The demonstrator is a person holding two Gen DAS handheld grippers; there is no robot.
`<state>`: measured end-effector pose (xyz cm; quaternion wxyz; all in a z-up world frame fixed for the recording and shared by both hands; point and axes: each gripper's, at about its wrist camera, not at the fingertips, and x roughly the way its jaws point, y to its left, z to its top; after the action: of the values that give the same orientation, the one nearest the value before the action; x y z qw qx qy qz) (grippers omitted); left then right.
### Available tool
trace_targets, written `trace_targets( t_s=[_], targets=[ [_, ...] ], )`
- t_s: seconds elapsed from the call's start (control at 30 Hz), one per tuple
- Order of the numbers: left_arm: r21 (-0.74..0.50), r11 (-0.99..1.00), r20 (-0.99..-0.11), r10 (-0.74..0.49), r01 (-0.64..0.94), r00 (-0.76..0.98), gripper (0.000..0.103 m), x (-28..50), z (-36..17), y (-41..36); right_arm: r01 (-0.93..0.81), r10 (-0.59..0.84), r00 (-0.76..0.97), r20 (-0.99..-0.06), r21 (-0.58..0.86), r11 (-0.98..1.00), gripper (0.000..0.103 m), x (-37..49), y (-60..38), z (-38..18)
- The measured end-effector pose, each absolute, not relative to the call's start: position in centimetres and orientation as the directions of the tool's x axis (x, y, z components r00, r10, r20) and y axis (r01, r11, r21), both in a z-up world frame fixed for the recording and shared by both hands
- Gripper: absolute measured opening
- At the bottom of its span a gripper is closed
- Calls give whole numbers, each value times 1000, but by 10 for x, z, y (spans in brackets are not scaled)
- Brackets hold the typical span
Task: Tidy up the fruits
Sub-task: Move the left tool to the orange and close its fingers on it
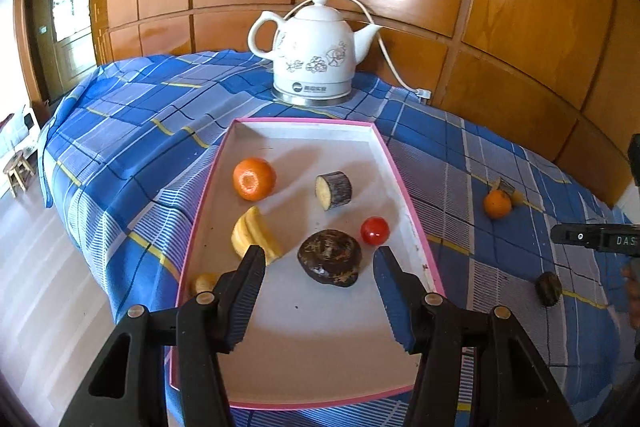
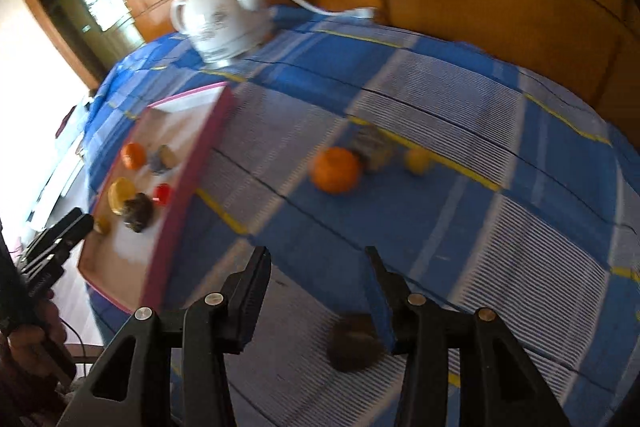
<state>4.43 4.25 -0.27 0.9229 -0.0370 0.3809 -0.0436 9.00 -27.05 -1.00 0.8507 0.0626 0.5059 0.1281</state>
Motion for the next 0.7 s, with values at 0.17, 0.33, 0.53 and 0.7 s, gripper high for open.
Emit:
trace_targets(
  t_s=[0.17,0.33,0.53,0.7],
  targets=[
    [-78,993,-697,-116,86,708,57,43,1,31,-94,241,479,-844,224,970,47,84,-304,-10],
    [-54,992,-701,-119,114,704,57,42,2,20,-4,209,507,-836,240,971,47,84,-334,-16],
    [-32,989,-708,-126,146,695,57,40,1,6,107,173,502,-847,259,960,48,87,-362,-24],
    [-18,985,-718,-134,174,683,57,42,-1,-5,127,195,494,-847,293,948,48,88,-365,-24]
  ],
)
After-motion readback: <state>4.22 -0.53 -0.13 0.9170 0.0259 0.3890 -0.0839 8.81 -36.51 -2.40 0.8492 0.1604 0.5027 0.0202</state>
